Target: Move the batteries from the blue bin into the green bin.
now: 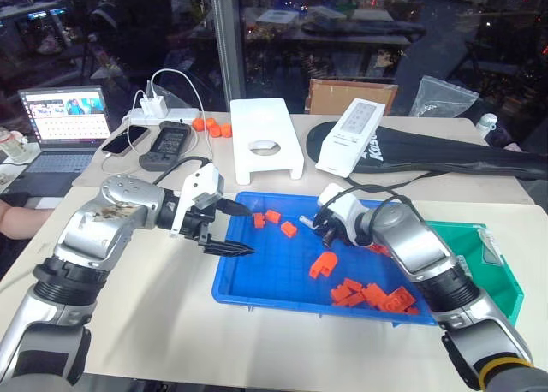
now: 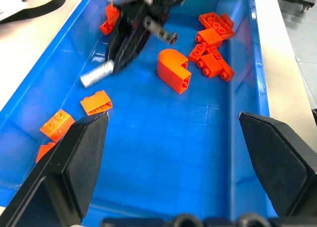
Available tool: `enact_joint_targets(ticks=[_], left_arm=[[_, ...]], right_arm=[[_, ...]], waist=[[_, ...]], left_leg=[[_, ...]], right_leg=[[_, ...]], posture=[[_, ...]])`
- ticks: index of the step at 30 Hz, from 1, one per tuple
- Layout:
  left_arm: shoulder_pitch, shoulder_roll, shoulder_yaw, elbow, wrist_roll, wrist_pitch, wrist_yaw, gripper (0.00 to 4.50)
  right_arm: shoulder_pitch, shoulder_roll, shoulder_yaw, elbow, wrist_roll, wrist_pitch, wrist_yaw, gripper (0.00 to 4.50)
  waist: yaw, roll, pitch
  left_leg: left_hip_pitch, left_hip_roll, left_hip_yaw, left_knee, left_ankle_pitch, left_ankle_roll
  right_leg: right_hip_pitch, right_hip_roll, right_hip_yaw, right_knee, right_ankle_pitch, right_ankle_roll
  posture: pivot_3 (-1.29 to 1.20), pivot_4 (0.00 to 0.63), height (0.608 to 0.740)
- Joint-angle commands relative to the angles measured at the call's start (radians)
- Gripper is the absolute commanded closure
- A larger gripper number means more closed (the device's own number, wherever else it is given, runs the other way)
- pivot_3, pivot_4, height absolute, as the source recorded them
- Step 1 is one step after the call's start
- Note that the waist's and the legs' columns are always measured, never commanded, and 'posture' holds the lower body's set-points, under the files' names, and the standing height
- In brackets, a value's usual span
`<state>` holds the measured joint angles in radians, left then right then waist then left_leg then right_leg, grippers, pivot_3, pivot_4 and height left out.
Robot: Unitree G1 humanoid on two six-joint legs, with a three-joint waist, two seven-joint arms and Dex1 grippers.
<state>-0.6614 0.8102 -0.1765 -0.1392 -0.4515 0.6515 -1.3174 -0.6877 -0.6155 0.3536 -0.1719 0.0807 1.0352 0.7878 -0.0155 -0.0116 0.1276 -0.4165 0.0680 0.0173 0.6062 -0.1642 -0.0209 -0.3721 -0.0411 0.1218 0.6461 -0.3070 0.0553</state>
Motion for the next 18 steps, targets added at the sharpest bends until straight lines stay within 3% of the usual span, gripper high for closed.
enact_joint_targets(ticks=[1,7,12,15,18], left_arm=[[-0.028,-0.014,0.002,0.01,0.002,-0.029,-0.012,0.0],[-0.067,-0.066,-0.026,0.063,0.006,-0.052,-0.049,0.0],[-0.098,-0.101,-0.035,0.103,0.007,-0.071,-0.066,0.0],[-0.12,-0.14,-0.03,0.137,0.0,-0.069,-0.067,0.0],[-0.135,-0.162,-0.03,0.152,0.007,-0.075,-0.066,0.0]], right_arm=[[-0.02,-0.101,-0.145,-0.143,0.08,0.08,0.056,4.3],[0.048,-0.362,-0.371,-0.158,0.129,0.171,0.087,4.3],[0.228,-0.53,-0.543,-0.16,0.15,0.179,0.108,4.3],[0.409,-0.563,-0.641,-0.187,0.163,0.19,0.123,4.3],[0.491,-0.542,-0.663,-0.212,0.172,0.193,0.094,4.3]], waist=[[0.001,0.0,0.0],[0.009,0.0,0.0],[0.005,0.0,0.0],[0.001,0.0,0.0],[-0.009,0.0,0.0]], left_leg=[[0.0,0.0,0.0,0.0,0.0,0.0],[0.0,0.0,0.0,0.0,0.0,0.0],[0.0,0.0,0.0,-0.001,0.0,0.0],[0.0,0.0,0.0,-0.001,0.0,0.0],[0.001,0.0,0.0,0.0,0.0,0.0]], right_leg=[[0.0,0.0,0.0,0.0,0.0,0.0],[0.001,0.0,0.0,-0.002,0.0,0.0],[0.001,-0.001,0.0,-0.004,0.0,0.0],[0.002,-0.001,-0.001,-0.004,0.0,0.0],[0.003,-0.001,0.001,-0.004,-0.001,0.001]], posture=[[0.0,0.15,0.706],[0.0,0.15,0.706],[0.0,0.15,0.706],[0.0,0.15,0.706],[0.0,0.15,0.706]])
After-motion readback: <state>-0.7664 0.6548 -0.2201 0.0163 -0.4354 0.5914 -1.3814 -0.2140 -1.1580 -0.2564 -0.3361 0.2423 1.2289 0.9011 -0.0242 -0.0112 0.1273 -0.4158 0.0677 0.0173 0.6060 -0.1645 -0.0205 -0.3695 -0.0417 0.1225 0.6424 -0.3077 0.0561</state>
